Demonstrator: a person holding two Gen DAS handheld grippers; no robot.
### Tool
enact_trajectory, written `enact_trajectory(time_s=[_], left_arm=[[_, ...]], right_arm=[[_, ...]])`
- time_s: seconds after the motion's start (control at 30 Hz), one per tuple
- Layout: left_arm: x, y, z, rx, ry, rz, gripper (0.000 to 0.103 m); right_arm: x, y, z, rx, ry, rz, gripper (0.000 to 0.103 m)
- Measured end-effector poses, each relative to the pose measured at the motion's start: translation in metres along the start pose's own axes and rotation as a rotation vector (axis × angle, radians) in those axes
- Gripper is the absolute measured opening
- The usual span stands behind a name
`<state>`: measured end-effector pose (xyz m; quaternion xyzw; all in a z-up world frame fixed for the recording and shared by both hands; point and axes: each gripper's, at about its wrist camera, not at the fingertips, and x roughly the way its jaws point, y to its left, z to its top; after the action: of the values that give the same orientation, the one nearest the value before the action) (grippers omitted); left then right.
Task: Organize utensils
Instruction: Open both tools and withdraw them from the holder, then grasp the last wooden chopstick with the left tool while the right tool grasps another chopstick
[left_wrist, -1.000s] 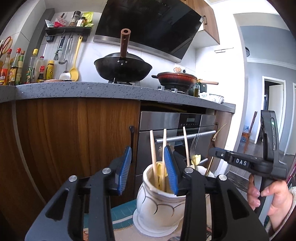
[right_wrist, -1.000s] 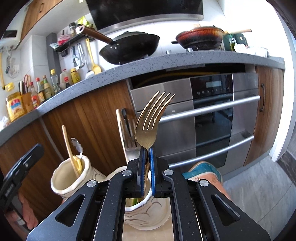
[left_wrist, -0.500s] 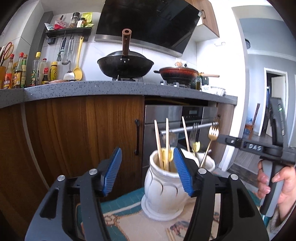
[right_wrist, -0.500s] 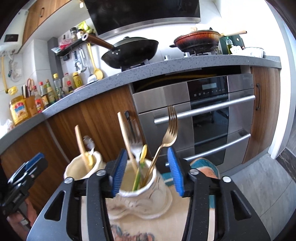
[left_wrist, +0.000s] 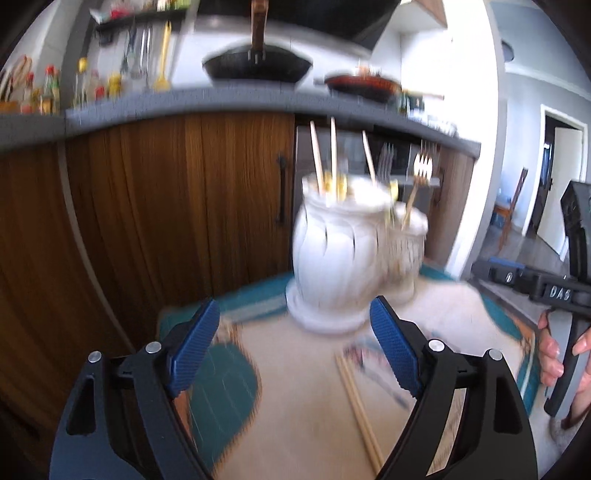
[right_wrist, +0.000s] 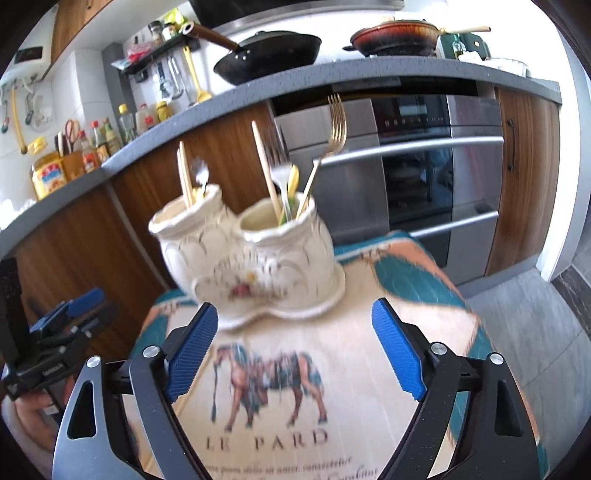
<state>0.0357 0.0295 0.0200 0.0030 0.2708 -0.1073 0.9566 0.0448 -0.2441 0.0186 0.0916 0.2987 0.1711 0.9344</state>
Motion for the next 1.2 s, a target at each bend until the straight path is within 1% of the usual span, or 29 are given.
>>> enact_trajectory(time_s=[0.13, 0.2, 0.27, 0.33, 0.4, 0.43, 0.5, 0.53, 0.57, 0.6, 0.73, 0.83, 0.87, 0.9, 1.0, 1.03, 1.07, 1.13, 1.2], left_arm=[[0.013, -0.005, -0.026, -0.012, 0.165, -0.02, 0.082], [0.018, -0.01, -0.036, -0.012, 0.228, -0.039, 0.079], [0.021, -0.014, -0.042, -0.002, 0.267, -0.038, 0.068], [0.022, -0.017, -0.048, 0.005, 0.298, -0.04, 0.062], [0.022, -0.02, -0.052, 0.006, 0.316, -0.056, 0.06], [0.022, -0.022, -0.053, 0.011, 0.322, -0.065, 0.056], [0.024, -0.03, -0.055, 0.039, 0.336, -0.072, 0.051], [0.025, -0.034, -0.056, 0.058, 0.344, -0.071, 0.04], [0.026, -0.037, -0.058, 0.073, 0.354, -0.069, 0.033], [0.028, -0.039, -0.06, 0.087, 0.368, -0.067, 0.032], [0.029, -0.038, -0.062, 0.095, 0.37, -0.056, 0.025], [0.03, -0.036, -0.062, 0.1, 0.374, -0.049, 0.025], [0.031, -0.036, -0.061, 0.104, 0.376, -0.051, 0.022], [0.034, -0.039, -0.063, 0.115, 0.392, -0.052, 0.02], [0.037, -0.045, -0.063, 0.152, 0.383, -0.033, 0.019], [0.037, -0.045, -0.063, 0.151, 0.383, -0.035, 0.015], [0.037, -0.043, -0.063, 0.144, 0.382, -0.036, 0.007], [0.036, -0.037, -0.063, 0.126, 0.376, -0.036, 0.005], [0.034, -0.031, -0.062, 0.099, 0.372, -0.043, 0.005]], right_arm=[[-0.002, 0.005, -0.015, -0.03, 0.019, -0.025, 0.087], [-0.002, 0.006, -0.019, -0.042, 0.028, -0.031, 0.087], [-0.002, 0.008, -0.024, -0.048, 0.042, -0.028, 0.087], [-0.003, 0.009, -0.028, -0.05, 0.051, -0.023, 0.087], [-0.004, 0.01, -0.03, -0.053, 0.054, -0.021, 0.087], [-0.004, 0.011, -0.031, -0.053, 0.055, -0.02, 0.087], [-0.005, 0.011, -0.032, -0.055, 0.061, -0.017, 0.087], [-0.005, 0.011, -0.032, -0.057, 0.062, -0.016, 0.087], [-0.006, 0.012, -0.033, -0.06, 0.063, -0.015, 0.087], [-0.006, 0.012, -0.033, -0.062, 0.064, -0.014, 0.087], [-0.007, 0.014, -0.034, -0.069, 0.072, -0.003, 0.087], [-0.005, 0.019, -0.036, -0.084, 0.087, 0.005, 0.087], [-0.005, 0.021, -0.037, -0.089, 0.091, 0.007, 0.087], [-0.004, 0.023, -0.037, -0.096, 0.096, 0.008, 0.087], [-0.002, 0.029, -0.04, -0.112, 0.103, 0.01, 0.087], [-0.001, 0.029, -0.04, -0.113, 0.109, 0.01, 0.087], [-0.001, 0.03, -0.041, -0.113, 0.113, 0.011, 0.087], [-0.001, 0.032, -0.041, -0.118, 0.12, 0.012, 0.087], [0.0, 0.036, -0.043, -0.129, 0.133, 0.014, 0.087]])
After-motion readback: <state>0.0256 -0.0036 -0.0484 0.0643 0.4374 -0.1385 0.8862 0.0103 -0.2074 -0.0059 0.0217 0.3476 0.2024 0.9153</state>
